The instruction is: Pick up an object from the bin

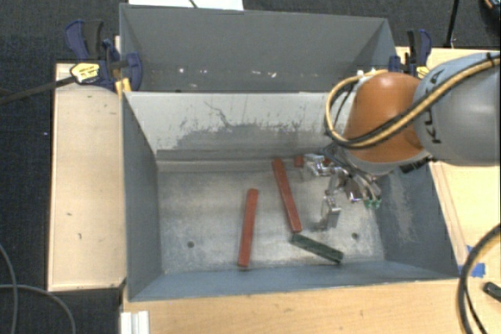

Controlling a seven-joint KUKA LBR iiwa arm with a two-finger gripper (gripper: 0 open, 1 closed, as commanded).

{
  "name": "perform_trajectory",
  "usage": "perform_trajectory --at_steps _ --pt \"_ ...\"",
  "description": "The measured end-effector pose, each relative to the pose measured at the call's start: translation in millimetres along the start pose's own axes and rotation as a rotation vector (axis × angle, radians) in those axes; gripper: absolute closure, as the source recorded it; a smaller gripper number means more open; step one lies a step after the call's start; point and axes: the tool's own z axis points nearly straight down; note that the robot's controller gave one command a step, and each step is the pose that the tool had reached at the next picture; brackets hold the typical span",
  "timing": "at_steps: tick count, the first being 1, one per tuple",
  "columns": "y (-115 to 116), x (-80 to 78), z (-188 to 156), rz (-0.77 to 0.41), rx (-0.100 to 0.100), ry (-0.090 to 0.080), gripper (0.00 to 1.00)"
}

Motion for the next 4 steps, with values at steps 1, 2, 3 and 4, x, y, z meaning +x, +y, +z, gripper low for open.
perform_trajectory --at_steps 1,2,3,4 --pt "97.3 15.3 -10.3 -0.008 -0.009 0.004 0.0" --pt "-24.0 0.6 2.0 0.0 0.0 -0.001 0.0" --pt "85.8 -19.1 -52.9 -0.027 -0.009 -0.005 0.0" --pt "64.9 -26.6 2.9 -0.519 -0.006 0.005 0.0"
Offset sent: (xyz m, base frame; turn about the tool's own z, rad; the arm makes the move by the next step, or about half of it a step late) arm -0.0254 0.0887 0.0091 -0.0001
